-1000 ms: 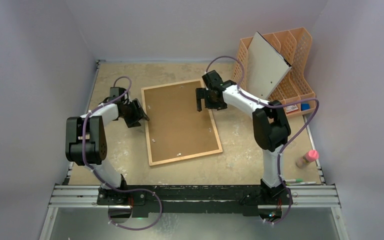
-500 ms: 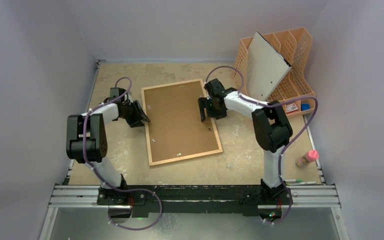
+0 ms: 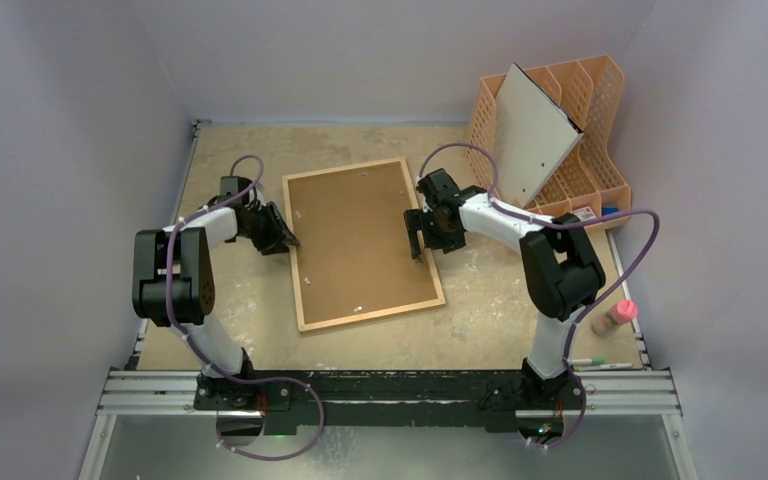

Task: Put the photo into the frame
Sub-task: Place the photo frame item in the photo frame, then install the photo frame at the center of the board.

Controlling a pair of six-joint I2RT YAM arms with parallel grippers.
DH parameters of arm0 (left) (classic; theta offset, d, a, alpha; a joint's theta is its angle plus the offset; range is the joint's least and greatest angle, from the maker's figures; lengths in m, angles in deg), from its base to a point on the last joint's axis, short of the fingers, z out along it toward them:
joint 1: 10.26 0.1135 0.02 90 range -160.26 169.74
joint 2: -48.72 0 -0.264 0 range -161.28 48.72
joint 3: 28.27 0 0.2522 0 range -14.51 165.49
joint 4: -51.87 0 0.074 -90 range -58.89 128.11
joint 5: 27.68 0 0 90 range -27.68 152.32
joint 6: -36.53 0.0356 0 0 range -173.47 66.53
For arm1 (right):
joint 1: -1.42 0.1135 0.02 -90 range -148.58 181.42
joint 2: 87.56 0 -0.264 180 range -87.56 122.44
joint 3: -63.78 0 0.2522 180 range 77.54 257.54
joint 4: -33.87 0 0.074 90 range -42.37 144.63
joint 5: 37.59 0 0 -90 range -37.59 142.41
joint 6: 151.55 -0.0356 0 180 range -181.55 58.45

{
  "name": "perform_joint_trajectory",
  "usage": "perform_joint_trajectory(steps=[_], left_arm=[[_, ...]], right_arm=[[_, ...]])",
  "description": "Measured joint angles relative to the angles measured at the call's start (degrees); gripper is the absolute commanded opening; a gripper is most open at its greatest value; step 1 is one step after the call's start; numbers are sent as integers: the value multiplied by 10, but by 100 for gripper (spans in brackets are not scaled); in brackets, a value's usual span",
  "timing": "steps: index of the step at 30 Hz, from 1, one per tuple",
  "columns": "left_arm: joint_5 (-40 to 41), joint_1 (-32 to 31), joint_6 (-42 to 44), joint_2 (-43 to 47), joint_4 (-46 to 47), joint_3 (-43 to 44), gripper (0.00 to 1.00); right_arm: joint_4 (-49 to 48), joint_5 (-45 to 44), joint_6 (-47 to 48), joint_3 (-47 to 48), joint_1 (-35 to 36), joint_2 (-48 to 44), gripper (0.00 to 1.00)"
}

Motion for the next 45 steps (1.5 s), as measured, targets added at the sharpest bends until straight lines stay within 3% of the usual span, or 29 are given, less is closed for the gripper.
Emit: perform_joint_trajectory(steps=[12,18,27,37,40,45], left_arm=[[-2,0,0,0,6,-4,30],[-3,0,-1,0,8,-4,26],[-4,0,0,0,9,-4,22],[-5,0,0,-1,10,-4,20],[-5,0,-1,-1,10,-4,20],[-6,0,0,-1,10,-4,20]], right_arm=[[10,-12,-2,5,9,18,68],[11,-14,-5,6,10,18,49],[12,-9,-14,7,12,20,37],[8,-8,-17,0,5,12,8],[6,-8,-17,-3,4,11,9],[4,-6,-19,-3,4,10,32]])
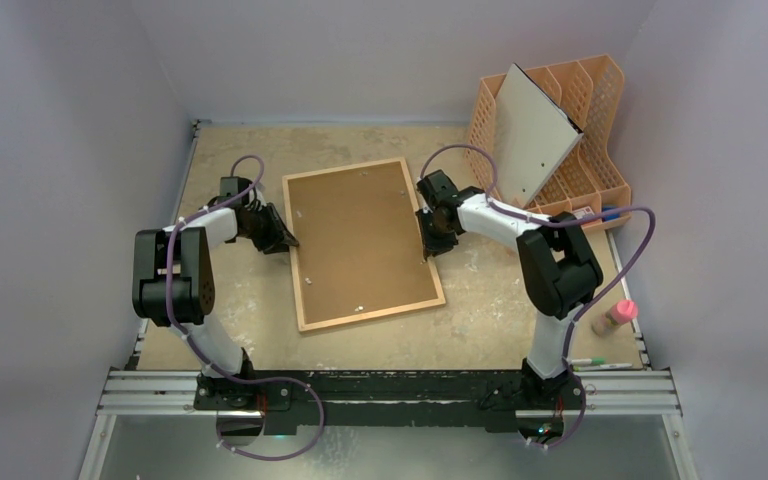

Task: Put the photo into the frame
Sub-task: Install the photo frame at the center of the board.

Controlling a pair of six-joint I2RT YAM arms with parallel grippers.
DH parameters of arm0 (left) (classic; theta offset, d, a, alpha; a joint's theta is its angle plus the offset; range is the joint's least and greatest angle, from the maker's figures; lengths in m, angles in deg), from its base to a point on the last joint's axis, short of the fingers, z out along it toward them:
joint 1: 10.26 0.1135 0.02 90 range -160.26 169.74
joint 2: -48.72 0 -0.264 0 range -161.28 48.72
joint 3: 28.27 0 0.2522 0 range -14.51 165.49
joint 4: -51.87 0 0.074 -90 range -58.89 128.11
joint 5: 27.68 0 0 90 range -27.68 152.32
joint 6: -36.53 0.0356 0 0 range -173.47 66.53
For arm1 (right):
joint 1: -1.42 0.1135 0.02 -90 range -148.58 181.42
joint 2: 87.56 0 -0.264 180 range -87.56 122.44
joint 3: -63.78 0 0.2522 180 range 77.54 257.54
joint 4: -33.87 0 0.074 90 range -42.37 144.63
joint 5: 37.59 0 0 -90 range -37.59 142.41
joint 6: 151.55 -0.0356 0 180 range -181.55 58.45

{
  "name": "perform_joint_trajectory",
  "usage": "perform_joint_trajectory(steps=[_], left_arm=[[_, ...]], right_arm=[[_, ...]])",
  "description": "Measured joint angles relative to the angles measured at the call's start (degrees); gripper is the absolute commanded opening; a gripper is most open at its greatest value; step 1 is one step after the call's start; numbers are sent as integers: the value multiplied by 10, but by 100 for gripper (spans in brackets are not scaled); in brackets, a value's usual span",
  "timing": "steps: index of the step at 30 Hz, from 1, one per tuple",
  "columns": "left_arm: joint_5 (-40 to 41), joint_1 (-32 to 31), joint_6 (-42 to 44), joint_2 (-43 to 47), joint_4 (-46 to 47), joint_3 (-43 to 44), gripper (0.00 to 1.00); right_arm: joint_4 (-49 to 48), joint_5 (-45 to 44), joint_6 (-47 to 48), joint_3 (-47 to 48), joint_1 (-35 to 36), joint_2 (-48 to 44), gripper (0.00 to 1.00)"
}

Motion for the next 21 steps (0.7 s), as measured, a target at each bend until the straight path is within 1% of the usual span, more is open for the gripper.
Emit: perform_joint_trajectory(steps=[6,8,10,13,15,18,21], left_arm=[[-1,0,0,0,1,0,24],[-3,0,0,0,2,-1,29],[-6,2,-1,0,6,-4,33],[-9,4,-6,2,11,-8,39],[-10,3,-8,5,15,-10,42],[-11,3,-12,12,19,-18,43],[-11,3,-16,24,19,-31,42]], right_arm=[[6,-1,-18,0,2,-1,54],[11,-5,-30,0,2,-4,64],[14,-9,-42,1,4,-13,68],[10,-17,-51,5,5,-35,69],[-4,-14,-54,10,5,-53,67],[-46,24,-58,14,5,-63,62],[-89,75,-65,18,17,-49,56]])
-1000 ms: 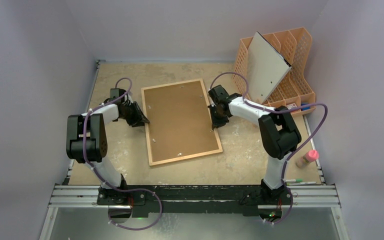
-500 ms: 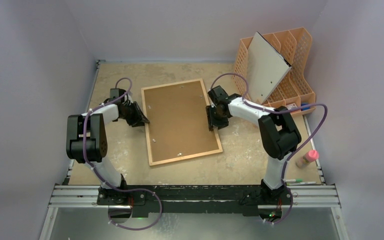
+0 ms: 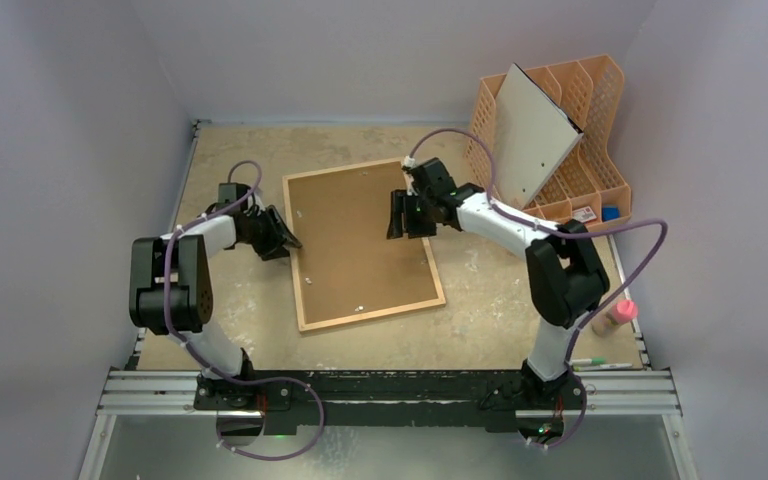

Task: Put the photo into the frame
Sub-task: Install the photo frame at the center of the board.

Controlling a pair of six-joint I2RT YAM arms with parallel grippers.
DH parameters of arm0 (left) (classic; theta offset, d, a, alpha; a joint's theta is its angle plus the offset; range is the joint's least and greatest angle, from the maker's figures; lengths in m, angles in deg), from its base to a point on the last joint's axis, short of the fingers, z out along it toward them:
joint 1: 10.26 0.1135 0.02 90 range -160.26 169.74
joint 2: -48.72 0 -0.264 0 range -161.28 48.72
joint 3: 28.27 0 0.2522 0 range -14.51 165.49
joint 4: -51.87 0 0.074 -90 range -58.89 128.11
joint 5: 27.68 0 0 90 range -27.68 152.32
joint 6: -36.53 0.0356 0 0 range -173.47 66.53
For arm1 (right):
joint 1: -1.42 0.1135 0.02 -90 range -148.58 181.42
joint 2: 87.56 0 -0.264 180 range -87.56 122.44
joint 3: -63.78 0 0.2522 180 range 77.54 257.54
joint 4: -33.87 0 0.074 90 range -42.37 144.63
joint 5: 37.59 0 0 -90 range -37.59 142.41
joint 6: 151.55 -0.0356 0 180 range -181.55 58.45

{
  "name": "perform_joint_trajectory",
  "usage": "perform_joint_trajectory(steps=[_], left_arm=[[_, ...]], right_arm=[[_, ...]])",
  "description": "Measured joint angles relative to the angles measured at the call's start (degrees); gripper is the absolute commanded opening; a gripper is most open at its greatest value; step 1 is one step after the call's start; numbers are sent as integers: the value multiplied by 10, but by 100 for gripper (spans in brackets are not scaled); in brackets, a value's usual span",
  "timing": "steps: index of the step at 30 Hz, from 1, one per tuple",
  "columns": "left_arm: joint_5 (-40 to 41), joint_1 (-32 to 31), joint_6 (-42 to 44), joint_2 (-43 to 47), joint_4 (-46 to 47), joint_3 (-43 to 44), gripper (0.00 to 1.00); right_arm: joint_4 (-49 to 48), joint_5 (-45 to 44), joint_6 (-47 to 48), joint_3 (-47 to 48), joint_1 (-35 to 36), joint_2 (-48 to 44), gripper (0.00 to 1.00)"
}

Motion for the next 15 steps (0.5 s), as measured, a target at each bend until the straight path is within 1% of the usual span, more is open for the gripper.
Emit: perform_joint_trajectory(steps=[2,6,9,11,15], left_arm=[[0,0,-3,12,0,-14,39],[-4,0,-9,35,0,-46,27],[-10,0,-14,49,11,-66,20],[-13,0,-14,55,14,-74,18],[-23,0,-14,61,19,-85,15]], right_arm=[[-20,30,-2,9,17,23,51],[-62,93,-5,38,70,92,44],[-82,139,-5,52,105,132,34],[-91,171,-7,66,127,156,24],[-101,209,-8,97,157,195,19]])
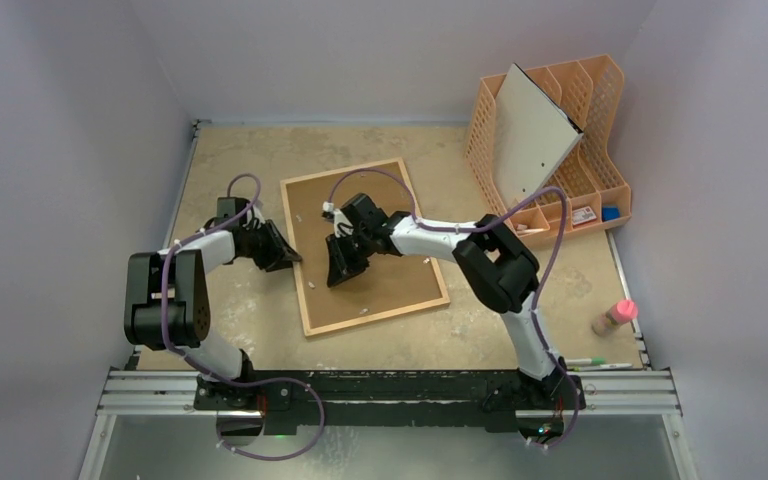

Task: Put the photo into the frame
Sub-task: Install the photo frame at the center of the board.

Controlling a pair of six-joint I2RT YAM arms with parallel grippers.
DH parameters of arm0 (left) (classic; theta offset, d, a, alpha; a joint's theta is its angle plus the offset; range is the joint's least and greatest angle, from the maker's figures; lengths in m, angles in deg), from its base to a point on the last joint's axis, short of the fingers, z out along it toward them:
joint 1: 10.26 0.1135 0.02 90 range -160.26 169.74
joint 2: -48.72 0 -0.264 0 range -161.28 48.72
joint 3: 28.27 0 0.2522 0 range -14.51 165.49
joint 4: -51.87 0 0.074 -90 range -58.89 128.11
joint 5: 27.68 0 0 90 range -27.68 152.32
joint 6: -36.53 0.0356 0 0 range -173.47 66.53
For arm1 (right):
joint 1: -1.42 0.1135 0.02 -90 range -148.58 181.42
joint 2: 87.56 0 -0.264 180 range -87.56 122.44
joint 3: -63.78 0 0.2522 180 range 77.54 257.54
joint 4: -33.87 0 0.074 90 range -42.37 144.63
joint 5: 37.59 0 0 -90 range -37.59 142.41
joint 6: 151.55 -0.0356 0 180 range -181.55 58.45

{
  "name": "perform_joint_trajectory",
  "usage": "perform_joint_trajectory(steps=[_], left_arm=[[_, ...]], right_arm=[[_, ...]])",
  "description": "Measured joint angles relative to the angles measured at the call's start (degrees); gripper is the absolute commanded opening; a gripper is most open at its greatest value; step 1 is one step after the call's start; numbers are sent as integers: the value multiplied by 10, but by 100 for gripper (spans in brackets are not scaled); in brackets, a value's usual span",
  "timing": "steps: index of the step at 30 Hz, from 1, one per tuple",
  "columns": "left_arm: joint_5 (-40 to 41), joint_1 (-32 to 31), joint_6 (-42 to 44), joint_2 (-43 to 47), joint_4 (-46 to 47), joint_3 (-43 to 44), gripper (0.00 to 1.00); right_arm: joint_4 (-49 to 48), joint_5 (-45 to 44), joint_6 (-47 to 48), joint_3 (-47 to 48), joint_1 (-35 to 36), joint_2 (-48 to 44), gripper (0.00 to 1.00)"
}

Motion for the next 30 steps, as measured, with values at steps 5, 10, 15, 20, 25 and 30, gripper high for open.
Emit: perform_joint_trajectory(steps=[5,10,15,20,25,30], left_arm=[[-5,0,0,0,4,-3,14],[-7,0,0,2,7,-6,13],[-7,0,0,2,8,-6,13],[-7,0,0,2,8,-6,13],[-7,0,0,2,8,-6,12],[-7,0,0,2,8,-6,11]], right_arm=[[-11,26,-3,21,7,22,19],[-28,35,-13,21,7,29,20],[-49,50,-27,27,7,42,20],[-69,72,-37,40,9,59,20],[-84,79,-43,46,14,68,20],[-94,89,-49,51,20,76,21]])
